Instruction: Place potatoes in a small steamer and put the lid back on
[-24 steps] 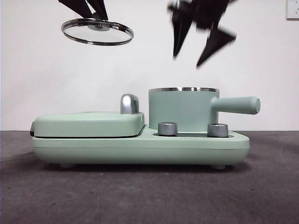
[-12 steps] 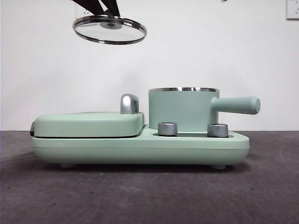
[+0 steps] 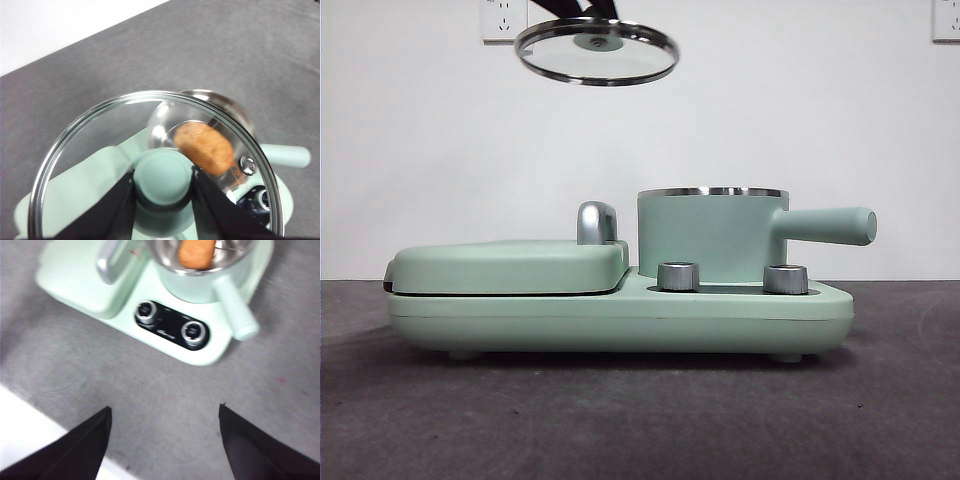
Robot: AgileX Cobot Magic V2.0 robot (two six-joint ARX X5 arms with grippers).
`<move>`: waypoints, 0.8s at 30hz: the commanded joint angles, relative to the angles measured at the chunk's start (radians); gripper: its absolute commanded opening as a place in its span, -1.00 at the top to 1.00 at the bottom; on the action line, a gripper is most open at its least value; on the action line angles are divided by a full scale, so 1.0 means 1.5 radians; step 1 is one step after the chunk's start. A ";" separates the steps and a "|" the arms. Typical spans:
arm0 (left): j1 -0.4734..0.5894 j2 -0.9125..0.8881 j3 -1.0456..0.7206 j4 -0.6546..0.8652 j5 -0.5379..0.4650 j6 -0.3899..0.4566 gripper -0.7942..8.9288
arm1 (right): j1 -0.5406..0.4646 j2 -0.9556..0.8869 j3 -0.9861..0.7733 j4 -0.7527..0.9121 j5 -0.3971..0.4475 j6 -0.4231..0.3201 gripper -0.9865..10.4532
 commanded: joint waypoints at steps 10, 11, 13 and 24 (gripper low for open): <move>-0.064 0.043 0.025 0.088 0.004 0.004 0.79 | 0.005 -0.286 -0.278 0.096 -0.002 0.048 0.24; -0.067 0.049 0.025 0.093 0.004 0.004 0.79 | 0.005 -0.301 -0.288 0.096 -0.001 0.053 0.24; -0.071 0.064 0.025 0.104 0.004 0.003 0.79 | 0.005 -0.330 -0.306 0.096 -0.001 0.068 0.24; -0.078 0.168 0.025 0.198 0.004 0.005 0.79 | 0.005 -0.381 -0.317 0.095 -0.001 0.089 0.24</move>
